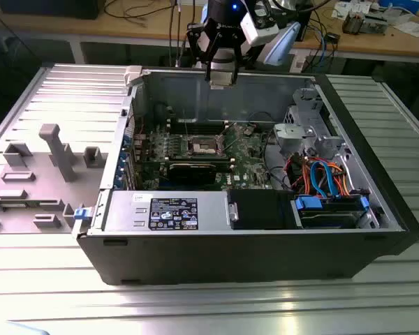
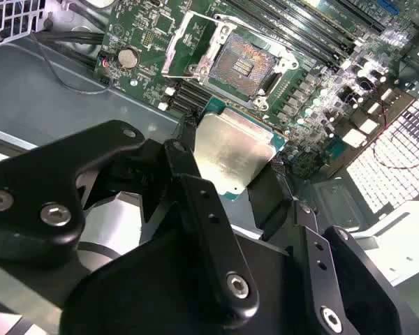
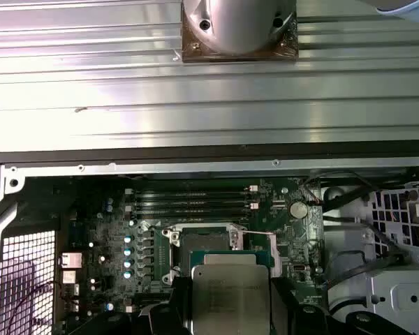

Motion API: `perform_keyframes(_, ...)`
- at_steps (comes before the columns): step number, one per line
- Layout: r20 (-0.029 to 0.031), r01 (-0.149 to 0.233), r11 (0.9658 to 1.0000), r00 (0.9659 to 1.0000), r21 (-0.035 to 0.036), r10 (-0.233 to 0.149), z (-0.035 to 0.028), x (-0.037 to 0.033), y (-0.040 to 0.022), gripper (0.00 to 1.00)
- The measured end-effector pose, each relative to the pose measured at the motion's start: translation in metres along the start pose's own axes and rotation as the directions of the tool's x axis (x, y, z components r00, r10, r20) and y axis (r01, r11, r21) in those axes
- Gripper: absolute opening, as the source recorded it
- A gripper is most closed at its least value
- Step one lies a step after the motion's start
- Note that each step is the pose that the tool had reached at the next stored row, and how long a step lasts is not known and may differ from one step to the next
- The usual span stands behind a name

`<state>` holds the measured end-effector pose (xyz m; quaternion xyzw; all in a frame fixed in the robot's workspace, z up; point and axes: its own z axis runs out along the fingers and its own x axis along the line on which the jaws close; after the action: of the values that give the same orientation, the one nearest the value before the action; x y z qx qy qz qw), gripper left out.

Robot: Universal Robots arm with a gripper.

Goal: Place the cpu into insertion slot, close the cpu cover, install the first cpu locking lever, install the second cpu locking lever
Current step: 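Place the cpu into insertion slot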

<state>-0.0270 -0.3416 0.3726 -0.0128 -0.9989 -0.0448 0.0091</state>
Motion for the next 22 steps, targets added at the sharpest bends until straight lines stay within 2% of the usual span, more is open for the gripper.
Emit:
perform_keyframes(6, 0.0, 0.0, 1.0, 1.0, -0.0002, 0.0, 0.0, 0.0, -0.0005, 0.55)
perform_keyframes(10, 0.0001, -0.002, 1.0, 1.0, 0.0, 0.002, -0.0004, -0.0001, -0.0047, 0.55)
perform_keyframes(12, 0.0012, -0.013, 0.9999, 0.9999, -0.0001, 0.013, -0.0002, -0.0001, -0.0049, 0.55)
perform_keyframes(14, 0.0037, -0.042, 0.9991, 0.9991, -0.0002, 0.042, 0.0, 0.0, -0.0051, 0.55)
perform_keyframes(22, 0.0038, -0.043, 0.9991, 0.9991, -0.0002, 0.043, 0.0, 0.0006, -0.0051, 0.55)
